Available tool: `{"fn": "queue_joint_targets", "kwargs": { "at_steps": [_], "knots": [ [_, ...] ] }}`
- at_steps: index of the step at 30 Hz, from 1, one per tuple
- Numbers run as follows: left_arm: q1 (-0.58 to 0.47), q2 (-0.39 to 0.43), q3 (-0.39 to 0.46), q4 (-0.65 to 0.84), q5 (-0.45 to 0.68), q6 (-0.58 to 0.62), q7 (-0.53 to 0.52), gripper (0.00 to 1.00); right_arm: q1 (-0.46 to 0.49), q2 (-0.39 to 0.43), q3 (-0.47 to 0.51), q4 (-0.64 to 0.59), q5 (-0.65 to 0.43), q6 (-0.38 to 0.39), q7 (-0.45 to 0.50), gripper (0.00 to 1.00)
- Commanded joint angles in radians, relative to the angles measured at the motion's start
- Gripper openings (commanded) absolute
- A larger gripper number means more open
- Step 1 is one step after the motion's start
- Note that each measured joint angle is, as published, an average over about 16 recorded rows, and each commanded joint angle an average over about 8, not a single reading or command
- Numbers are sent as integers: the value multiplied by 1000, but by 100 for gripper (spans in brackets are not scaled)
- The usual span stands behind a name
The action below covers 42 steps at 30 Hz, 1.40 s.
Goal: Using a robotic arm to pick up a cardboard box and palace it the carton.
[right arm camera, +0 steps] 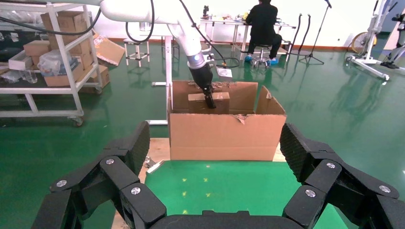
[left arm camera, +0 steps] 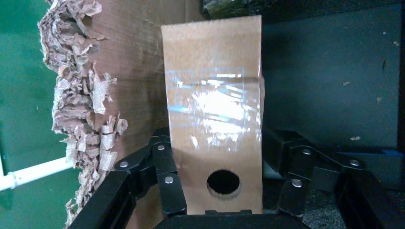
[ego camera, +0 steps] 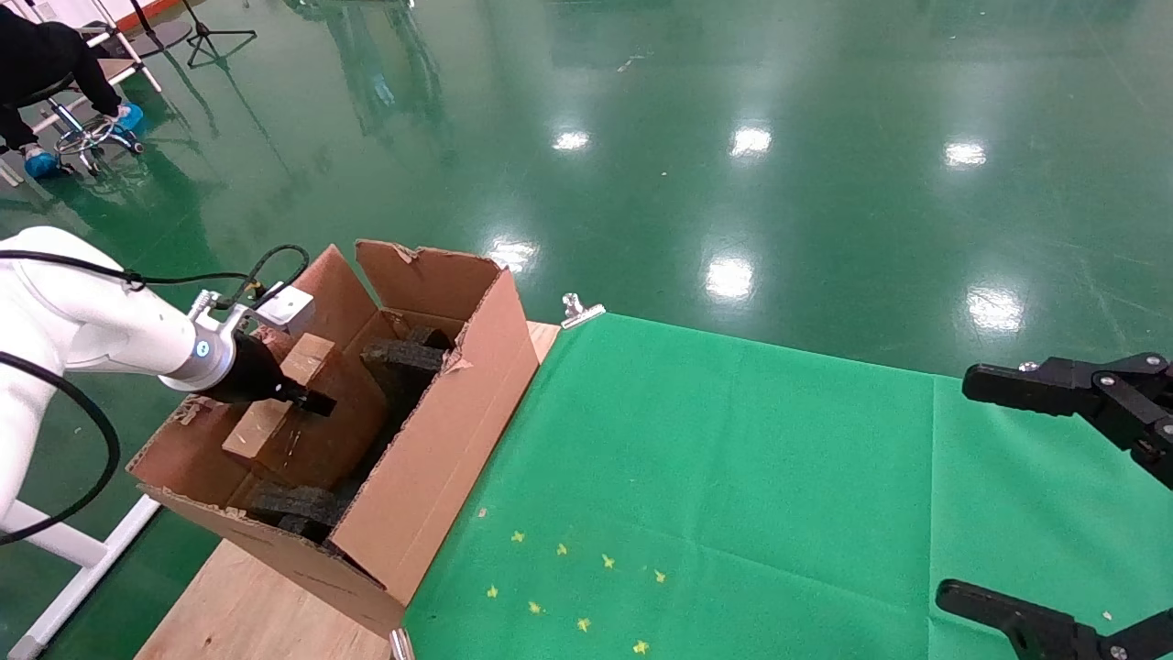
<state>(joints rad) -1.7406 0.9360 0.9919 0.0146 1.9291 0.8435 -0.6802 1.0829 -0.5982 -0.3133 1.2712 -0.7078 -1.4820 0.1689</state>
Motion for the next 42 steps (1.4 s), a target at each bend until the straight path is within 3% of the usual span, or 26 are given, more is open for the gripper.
{"fn": "queue_joint_targets", "kwargs": {
  "at_steps": [1, 15, 30, 42],
  "knots": [
    [-1, 0, 0, 0, 1, 2, 1, 100, 0, 0, 0, 0, 0, 0, 0, 100],
    [-43, -16, -7, -30, -9, 22, 29, 100, 0, 0, 0, 0, 0, 0, 0, 100],
    [-232, -99, -57, -249, -92, 303, 96, 100, 0, 0, -1, -1, 0, 0, 0, 100],
    [-221, -105, -64, -271, -104, 316, 102, 100, 0, 0, -1, -1, 1, 0, 0, 100]
  ]
}}
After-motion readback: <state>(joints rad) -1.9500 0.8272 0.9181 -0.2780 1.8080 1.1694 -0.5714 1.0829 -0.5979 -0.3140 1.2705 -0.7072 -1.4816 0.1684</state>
